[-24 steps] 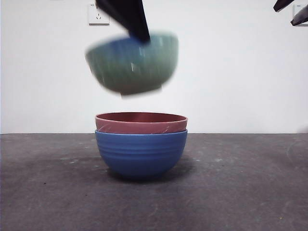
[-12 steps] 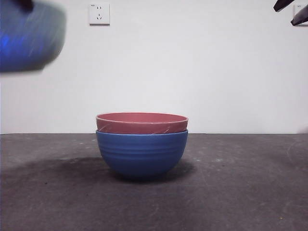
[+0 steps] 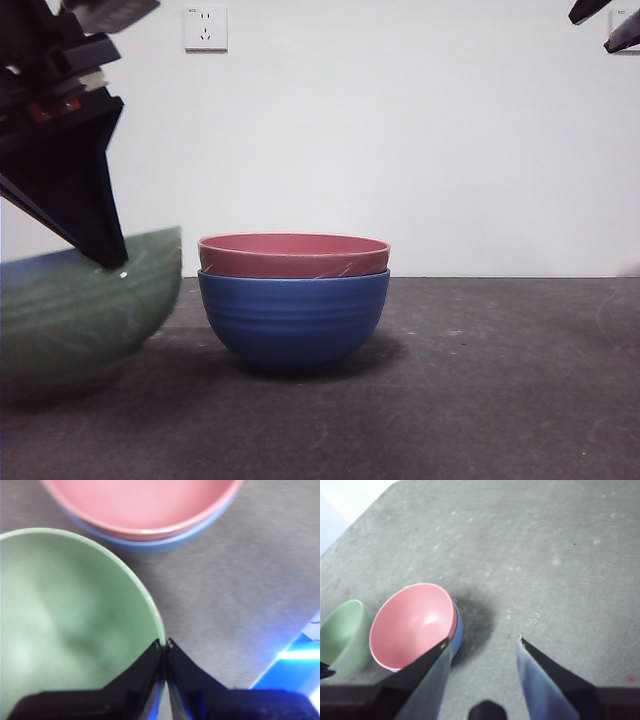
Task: Pick up the green bowl on the top,put the green bowl on the left,pick up the red bowl in the middle,put the red bowl on the right
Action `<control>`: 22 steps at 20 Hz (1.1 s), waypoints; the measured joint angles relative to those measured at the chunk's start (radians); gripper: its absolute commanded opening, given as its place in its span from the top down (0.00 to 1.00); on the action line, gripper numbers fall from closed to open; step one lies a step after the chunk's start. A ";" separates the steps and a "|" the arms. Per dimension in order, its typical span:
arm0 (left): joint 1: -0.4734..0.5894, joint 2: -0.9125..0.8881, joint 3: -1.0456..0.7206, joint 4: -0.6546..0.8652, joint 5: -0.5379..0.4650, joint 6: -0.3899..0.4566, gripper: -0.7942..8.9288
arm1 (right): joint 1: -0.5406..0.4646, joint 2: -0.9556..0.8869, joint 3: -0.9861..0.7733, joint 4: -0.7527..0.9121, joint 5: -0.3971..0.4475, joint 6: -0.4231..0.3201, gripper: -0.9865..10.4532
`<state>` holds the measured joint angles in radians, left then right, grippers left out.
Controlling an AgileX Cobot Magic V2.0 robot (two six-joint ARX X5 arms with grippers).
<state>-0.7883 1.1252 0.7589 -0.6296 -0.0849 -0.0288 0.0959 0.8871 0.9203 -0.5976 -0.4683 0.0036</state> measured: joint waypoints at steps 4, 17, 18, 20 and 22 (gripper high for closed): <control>0.000 0.095 0.001 0.017 0.016 0.022 0.91 | 0.000 0.000 0.000 0.000 0.000 0.000 0.72; 0.005 -0.031 0.262 -0.200 0.005 -0.003 0.47 | 0.246 0.105 0.077 0.031 -0.002 -0.013 0.72; 0.017 -0.058 0.268 -0.201 -0.007 -0.003 0.47 | 0.290 0.138 0.104 0.020 0.000 -0.018 0.72; 0.075 -0.114 0.268 -0.241 -0.025 -0.003 0.47 | 0.384 0.230 0.167 -0.010 0.006 -0.031 0.72; 0.163 -0.167 0.267 -0.287 -0.028 -0.002 0.47 | 0.466 0.334 0.235 -0.056 0.035 -0.051 0.72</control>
<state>-0.6258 0.9581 1.0264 -0.9169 -0.1131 -0.0303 0.5617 1.2213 1.1553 -0.6540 -0.4328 -0.0471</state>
